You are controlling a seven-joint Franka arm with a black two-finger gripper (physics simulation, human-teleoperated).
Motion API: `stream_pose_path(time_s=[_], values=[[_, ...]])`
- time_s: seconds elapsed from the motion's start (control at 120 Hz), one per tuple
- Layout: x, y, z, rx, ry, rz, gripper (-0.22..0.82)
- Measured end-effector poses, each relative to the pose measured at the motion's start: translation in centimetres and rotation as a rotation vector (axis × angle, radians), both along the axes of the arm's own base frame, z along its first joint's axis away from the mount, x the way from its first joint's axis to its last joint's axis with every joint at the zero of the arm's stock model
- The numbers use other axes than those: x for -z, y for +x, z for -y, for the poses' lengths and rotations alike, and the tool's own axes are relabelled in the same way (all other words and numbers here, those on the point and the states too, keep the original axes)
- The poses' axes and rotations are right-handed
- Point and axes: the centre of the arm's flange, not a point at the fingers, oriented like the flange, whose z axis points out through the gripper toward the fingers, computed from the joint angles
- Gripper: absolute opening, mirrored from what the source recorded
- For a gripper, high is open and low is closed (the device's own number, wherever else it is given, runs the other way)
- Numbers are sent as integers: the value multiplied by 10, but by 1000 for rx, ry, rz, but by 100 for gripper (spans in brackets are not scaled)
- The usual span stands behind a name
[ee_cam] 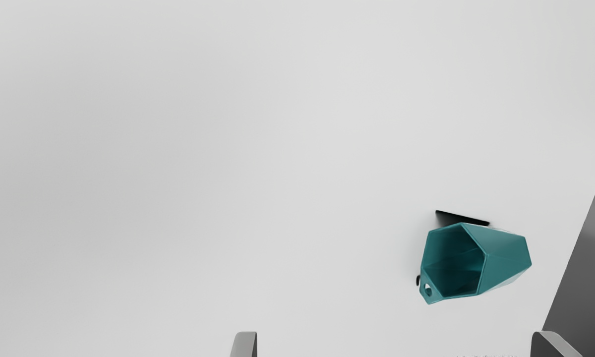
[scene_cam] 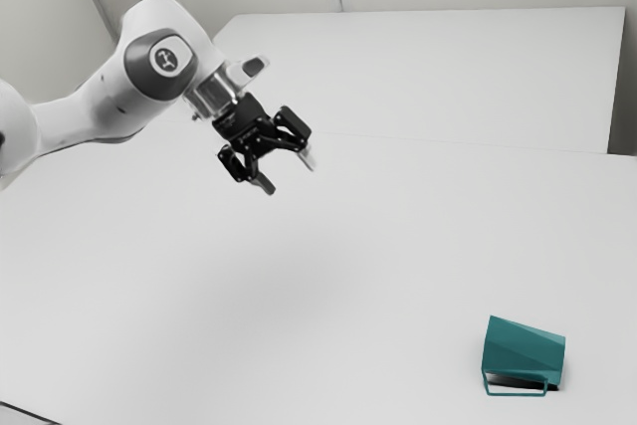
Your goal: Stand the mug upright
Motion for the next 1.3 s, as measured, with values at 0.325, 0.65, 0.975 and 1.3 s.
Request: stream_pose_path(time_s=[0.325, 0.65, 0.975, 1.3], values=[[79, -32, 86, 39, -217, 73, 60], [141, -54, 135, 99, -305, 83, 60], [192, -70, 179, 28, -466, 48, 60], [231, -72, 226, 39, -593, 68, 60]])
